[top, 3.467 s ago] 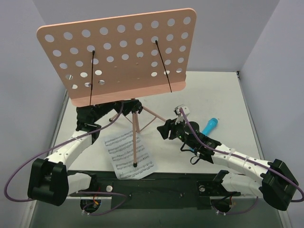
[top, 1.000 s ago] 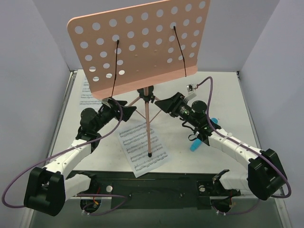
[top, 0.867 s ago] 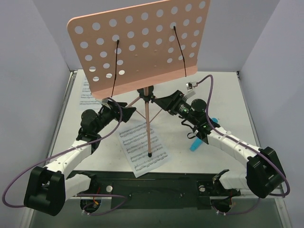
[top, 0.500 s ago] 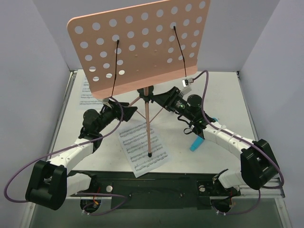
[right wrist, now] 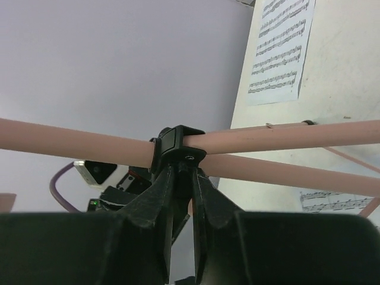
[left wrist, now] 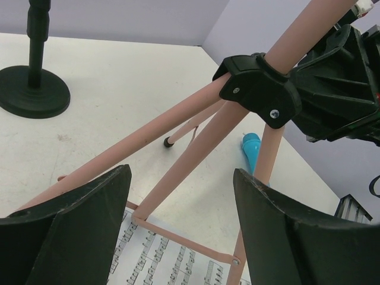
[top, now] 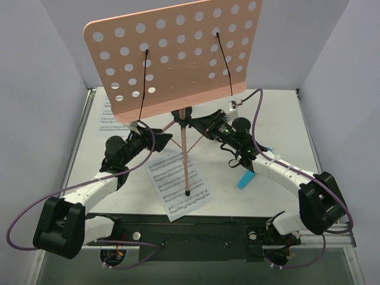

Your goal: Set up the instrument practice props

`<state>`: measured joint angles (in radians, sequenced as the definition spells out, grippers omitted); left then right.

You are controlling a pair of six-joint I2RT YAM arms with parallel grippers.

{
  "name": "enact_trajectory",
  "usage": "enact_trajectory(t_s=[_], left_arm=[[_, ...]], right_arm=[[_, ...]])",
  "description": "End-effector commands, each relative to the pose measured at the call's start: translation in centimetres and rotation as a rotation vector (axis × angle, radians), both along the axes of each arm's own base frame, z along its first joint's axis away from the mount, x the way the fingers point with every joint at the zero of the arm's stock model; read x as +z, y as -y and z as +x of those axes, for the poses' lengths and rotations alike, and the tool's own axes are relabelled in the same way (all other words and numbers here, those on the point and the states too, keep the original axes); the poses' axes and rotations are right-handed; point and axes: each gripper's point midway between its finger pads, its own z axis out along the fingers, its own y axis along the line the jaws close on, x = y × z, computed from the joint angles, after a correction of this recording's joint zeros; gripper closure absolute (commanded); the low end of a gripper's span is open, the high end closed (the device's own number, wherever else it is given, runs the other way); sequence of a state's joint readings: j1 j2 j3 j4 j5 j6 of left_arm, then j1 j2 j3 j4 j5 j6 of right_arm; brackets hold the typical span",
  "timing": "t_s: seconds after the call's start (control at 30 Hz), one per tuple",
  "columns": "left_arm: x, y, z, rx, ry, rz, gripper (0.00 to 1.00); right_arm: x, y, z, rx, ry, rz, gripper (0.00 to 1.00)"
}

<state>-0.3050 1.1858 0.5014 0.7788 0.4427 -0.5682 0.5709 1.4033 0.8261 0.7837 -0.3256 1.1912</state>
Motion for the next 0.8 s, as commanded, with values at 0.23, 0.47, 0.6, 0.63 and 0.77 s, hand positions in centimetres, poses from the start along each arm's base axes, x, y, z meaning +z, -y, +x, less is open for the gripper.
enact_trajectory(t_s=[0.23, 0.47, 0.6, 0.63, 0.77], left_arm=[[2.1, 0.8, 0.4, -0.031, 0.068, -0.015, 0.2], [2.1, 0.8, 0.4, -0.029, 0.066, -0.002, 0.2], [2.1, 0.8, 0.3, -0.032, 0.067, 0.001, 0.19], [2.1, 0.8, 0.3, -0.032, 0.067, 0.001, 0.19], [2.2, 0.9, 0.4, -0.037, 0.067, 0.002, 0.17]], right_arm=[[1.1, 0.5, 1.6, -0.121, -0.579, 0.634, 1.0], [2.8, -0.6, 1.5, -0.092, -0.589, 0.745, 0.92], [2.8, -0.3, 1.0, -0.047, -0.464, 0.623, 0.62], [2.4, 0.0, 1.0, -0.046, -0.406, 0.569, 0.59], [-1.2, 1.6, 0.0, 0.039, -0.252, 0.319, 0.49]])
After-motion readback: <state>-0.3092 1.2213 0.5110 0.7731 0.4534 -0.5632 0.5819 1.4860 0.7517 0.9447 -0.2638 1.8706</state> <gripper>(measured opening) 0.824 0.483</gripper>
